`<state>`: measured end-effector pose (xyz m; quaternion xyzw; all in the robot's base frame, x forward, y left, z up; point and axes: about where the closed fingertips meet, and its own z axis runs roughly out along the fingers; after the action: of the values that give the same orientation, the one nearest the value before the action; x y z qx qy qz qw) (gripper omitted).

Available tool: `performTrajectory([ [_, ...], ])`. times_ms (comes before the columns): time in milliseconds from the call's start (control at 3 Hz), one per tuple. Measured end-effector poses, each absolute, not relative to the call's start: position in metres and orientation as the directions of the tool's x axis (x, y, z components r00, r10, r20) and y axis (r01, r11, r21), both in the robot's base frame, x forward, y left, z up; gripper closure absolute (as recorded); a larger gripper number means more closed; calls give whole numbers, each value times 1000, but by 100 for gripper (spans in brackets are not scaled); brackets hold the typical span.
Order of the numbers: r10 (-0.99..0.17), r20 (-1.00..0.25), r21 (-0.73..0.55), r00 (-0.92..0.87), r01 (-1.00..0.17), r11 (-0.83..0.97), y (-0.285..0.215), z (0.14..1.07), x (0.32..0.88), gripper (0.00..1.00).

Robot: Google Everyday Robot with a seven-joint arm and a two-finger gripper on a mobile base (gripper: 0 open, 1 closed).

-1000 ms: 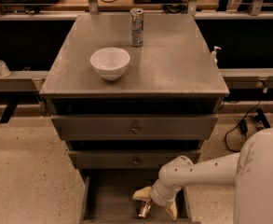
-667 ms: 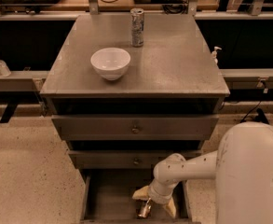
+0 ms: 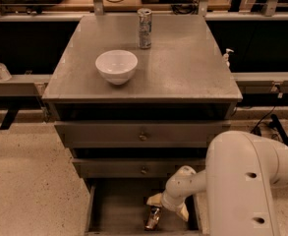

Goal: Pick orange can from bottom drawer and place on counter

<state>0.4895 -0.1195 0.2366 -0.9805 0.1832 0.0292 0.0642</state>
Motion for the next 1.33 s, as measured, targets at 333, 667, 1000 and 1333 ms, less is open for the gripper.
performTrajectory([
  [333, -339, -17, -221, 941, -334, -916, -117, 225, 493, 0],
  [667, -327, 1, -243, 945, -317, -917, -113, 226, 498, 0],
  [1000, -300, -8, -248, 954, -292, -924, -106, 214, 496, 0],
  [1333, -248, -21, -242, 969, -245, -939, -89, 193, 498, 0],
])
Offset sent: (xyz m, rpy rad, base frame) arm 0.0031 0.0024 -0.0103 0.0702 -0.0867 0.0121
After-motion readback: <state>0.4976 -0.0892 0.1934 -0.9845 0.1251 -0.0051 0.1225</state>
